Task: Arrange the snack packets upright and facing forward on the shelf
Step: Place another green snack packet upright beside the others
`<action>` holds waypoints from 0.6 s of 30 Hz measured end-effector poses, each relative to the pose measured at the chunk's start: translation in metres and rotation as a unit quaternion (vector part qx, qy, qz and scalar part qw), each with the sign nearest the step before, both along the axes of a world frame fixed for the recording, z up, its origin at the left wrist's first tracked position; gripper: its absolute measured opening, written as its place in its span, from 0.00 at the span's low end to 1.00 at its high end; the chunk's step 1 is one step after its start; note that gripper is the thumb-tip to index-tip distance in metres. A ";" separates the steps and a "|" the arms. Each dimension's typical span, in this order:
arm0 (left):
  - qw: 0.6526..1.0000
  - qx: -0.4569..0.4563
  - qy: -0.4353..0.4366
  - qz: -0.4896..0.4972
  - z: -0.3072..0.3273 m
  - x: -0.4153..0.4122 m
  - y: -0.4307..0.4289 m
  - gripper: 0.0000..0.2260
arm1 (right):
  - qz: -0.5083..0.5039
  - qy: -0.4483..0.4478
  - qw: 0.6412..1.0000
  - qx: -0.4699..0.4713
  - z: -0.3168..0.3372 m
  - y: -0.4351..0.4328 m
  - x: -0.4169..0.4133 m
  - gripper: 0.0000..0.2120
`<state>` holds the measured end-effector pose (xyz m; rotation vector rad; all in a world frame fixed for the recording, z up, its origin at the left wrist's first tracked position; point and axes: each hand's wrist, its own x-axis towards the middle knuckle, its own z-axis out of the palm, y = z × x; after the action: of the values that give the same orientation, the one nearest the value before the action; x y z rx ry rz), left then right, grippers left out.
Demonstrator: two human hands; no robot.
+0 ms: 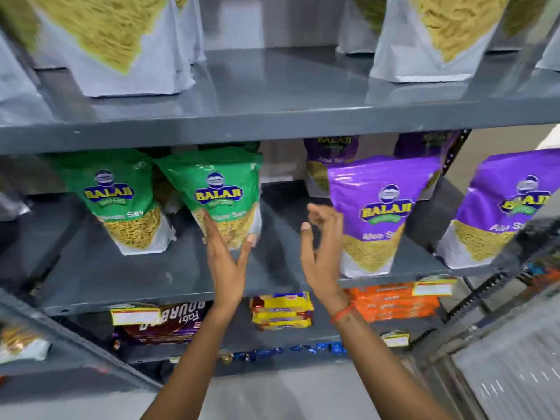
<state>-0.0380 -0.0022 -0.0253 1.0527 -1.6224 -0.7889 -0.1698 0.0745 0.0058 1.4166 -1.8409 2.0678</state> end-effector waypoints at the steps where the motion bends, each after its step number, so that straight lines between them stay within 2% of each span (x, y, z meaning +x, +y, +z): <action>1: 0.999 0.028 0.014 0.031 -0.009 0.016 -0.015 0.42 | 0.036 0.005 0.998 0.046 -0.007 -0.017 0.009 0.15; 3: 0.993 0.092 0.039 0.056 -0.025 0.042 -0.043 0.45 | 0.098 0.001 0.978 0.185 -0.025 -0.052 0.016 0.23; 5: 0.992 0.121 0.018 0.024 -0.043 0.061 -0.078 0.44 | 0.155 -0.043 0.934 0.318 -0.037 -0.082 0.017 0.37; 7: 0.984 0.163 -0.010 -0.070 -0.056 0.070 -0.115 0.45 | 0.217 -0.117 0.901 0.357 -0.047 -0.105 0.015 0.43; 8: 0.972 0.200 -0.017 -0.123 -0.058 0.069 -0.128 0.43 | 0.248 -0.158 0.889 0.350 -0.049 -0.112 0.012 0.42; 9: 0.957 0.234 -0.026 -0.170 -0.060 0.068 -0.137 0.37 | 0.274 -0.189 0.880 0.339 -0.051 -0.117 0.010 0.37; 11: 0.947 0.248 -0.051 -0.199 -0.062 0.067 -0.143 0.22 | 0.283 -0.212 0.872 0.340 -0.051 -0.121 0.014 0.22; 12: 0.949 0.243 -0.052 -0.195 -0.063 0.067 -0.140 0.20 | 0.271 -0.212 0.874 0.343 -0.053 -0.120 0.015 0.20; 14: 0.946 0.257 -0.027 -0.195 -0.063 0.072 -0.125 0.19 | 0.250 -0.199 0.881 0.349 -0.057 -0.109 0.017 0.20; 16: 0.944 0.256 -0.025 -0.205 -0.066 0.082 -0.105 0.22 | 0.246 -0.186 0.882 0.356 -0.069 -0.091 0.018 0.21; 18: 0.944 0.254 -0.038 -0.207 -0.071 0.091 -0.082 0.26 | 0.237 -0.169 0.886 0.361 -0.083 -0.067 0.021 0.18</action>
<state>0.0532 -0.0842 -0.0962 1.1104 -1.7799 -1.5262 -0.1490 0.0076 -0.0773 1.9057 -2.8763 1.9890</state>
